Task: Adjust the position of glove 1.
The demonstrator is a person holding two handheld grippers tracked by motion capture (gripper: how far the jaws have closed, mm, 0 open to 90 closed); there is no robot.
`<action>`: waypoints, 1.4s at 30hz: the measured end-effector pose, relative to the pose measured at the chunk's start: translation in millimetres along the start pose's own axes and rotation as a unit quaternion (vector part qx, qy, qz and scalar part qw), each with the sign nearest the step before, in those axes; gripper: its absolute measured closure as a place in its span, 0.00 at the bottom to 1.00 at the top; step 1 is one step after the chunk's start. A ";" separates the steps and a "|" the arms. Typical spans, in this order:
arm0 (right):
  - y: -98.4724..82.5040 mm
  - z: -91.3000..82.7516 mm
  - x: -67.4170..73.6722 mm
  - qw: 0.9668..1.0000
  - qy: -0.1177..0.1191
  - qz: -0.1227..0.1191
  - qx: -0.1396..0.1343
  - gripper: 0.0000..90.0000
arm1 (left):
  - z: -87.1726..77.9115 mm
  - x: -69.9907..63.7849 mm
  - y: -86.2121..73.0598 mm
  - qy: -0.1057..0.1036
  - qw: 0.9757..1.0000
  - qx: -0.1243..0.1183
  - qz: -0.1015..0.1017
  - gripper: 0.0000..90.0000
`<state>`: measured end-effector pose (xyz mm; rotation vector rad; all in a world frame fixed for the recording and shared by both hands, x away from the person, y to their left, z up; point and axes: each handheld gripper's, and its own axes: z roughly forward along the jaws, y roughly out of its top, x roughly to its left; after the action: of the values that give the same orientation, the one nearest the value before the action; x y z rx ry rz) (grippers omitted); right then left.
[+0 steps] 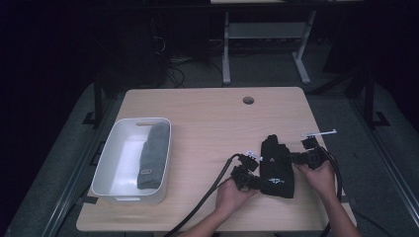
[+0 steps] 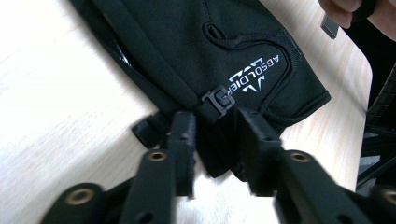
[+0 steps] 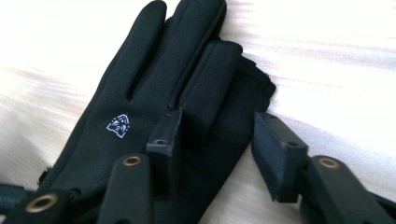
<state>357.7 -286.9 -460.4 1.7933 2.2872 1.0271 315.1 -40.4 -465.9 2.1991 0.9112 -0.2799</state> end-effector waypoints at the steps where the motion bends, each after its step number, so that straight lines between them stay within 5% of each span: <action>1: -0.2 0.1 0.8 1.000 0.000 0.003 0.000 0.65 | 0.8 0.7 0.2 0.000 1.000 -0.001 0.002 0.82; 6: -2.6 -0.2 -1.3 1.000 0.010 0.008 -0.003 0.81 | 3.6 6.2 0.8 -0.019 1.000 -0.009 -0.015 0.91; 10: -2.2 -3.3 -2.2 1.000 0.018 0.010 -0.006 0.85 | -1.2 10.8 0.8 -0.031 0.999 -0.009 -0.025 0.92; 19: -0.2 -12.7 2.0 0.999 0.042 0.019 -0.015 0.86 | -19.6 15.8 -0.1 -0.038 0.999 -0.018 -0.025 0.92; 42: 28.5 -39.9 44.1 0.993 0.098 0.015 -0.066 0.87 | -87.3 14.5 1.1 -0.030 0.998 -0.061 0.000 0.92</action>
<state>350.3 -263.4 -399.2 1.7525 2.2402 1.3817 320.1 27.7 -409.6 2.0677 0.8718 -0.2815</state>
